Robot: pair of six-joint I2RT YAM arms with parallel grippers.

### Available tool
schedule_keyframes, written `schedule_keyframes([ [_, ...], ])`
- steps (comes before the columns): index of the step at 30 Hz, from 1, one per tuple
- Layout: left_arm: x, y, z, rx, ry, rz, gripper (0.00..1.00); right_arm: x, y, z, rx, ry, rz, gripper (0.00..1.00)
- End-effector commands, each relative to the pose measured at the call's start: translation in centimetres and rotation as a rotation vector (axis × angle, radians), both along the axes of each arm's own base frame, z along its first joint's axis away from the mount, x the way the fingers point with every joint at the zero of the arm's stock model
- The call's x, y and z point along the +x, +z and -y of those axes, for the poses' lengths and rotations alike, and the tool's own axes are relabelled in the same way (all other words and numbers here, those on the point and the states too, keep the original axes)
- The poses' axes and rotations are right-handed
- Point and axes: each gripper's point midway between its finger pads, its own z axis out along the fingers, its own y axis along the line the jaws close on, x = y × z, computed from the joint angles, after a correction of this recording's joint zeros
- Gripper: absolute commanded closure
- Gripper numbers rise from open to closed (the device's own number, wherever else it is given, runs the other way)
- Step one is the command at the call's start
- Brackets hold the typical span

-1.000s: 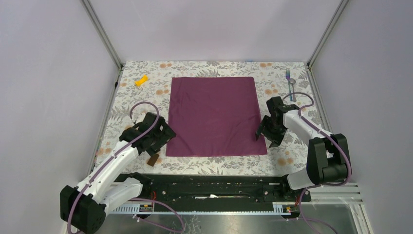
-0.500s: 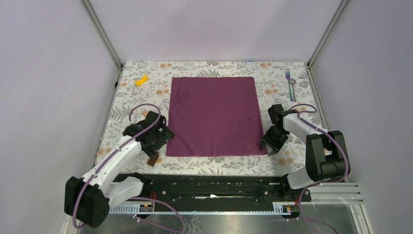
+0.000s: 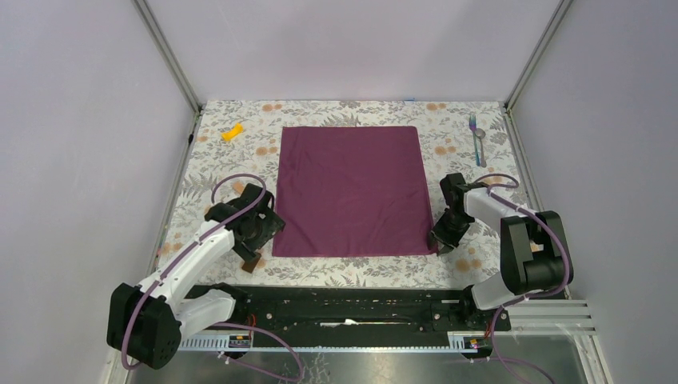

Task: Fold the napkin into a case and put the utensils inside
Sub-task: Pick up the flattened napkin from the center of the board.

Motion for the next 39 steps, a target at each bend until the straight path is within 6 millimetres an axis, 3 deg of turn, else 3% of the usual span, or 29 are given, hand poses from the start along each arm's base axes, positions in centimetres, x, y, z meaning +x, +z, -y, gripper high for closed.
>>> schedule_keyframes([
  [1,0.1,0.3,-0.8,0.026,0.055,-0.001,0.01,0.3,-2.6,0.2,-0.009,-0.021,0.045,0.69],
  [4,0.0,0.0,-0.8,0.032,0.058,-0.023,0.01,0.6,-2.3,0.0,0.0,-0.017,0.058,0.85],
  [9,-0.6,-1.0,-0.6,0.028,0.067,-0.066,0.02,1.2,-1.2,-0.4,0.022,-0.023,0.096,1.0],
  [18,-2.6,-2.7,0.5,0.134,0.092,-0.235,0.23,2.1,0.5,-0.2,0.013,-0.042,0.169,1.0],
  [22,-2.9,-3.6,0.5,0.16,0.128,-0.291,0.4,2.3,0.8,-0.1,0.008,-0.028,0.182,1.0],
  [39,-1.1,-3.9,1.0,0.203,0.123,-0.256,0.4,2.4,0.0,-0.7,0.044,0.013,0.164,1.0],
])
